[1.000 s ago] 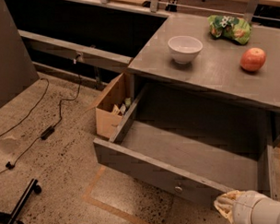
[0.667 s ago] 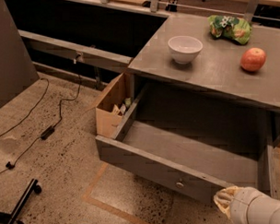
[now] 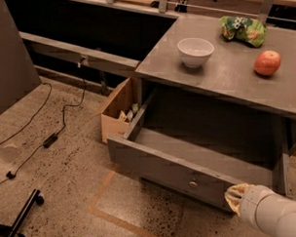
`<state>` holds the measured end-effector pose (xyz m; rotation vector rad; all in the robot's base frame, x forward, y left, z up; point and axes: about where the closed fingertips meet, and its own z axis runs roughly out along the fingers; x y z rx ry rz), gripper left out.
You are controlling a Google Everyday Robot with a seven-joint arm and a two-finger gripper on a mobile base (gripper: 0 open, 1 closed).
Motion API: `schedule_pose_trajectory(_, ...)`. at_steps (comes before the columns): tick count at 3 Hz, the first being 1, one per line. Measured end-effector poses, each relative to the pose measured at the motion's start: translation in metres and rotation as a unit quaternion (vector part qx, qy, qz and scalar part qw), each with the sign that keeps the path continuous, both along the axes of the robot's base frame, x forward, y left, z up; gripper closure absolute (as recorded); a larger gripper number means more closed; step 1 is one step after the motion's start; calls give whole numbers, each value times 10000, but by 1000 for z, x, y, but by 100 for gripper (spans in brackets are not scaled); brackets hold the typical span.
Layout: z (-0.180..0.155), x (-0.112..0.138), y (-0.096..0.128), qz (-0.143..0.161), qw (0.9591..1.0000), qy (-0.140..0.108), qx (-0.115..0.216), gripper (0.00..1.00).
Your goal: Close top drawer
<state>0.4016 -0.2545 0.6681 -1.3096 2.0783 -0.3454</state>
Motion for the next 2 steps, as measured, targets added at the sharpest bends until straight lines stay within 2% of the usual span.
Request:
schedule_pose_trajectory(1,-4,26,-1,206,9997,-122,-96,100)
schedule_pose_trajectory(2,-4,26,-1,206,9997,-123,-97,100)
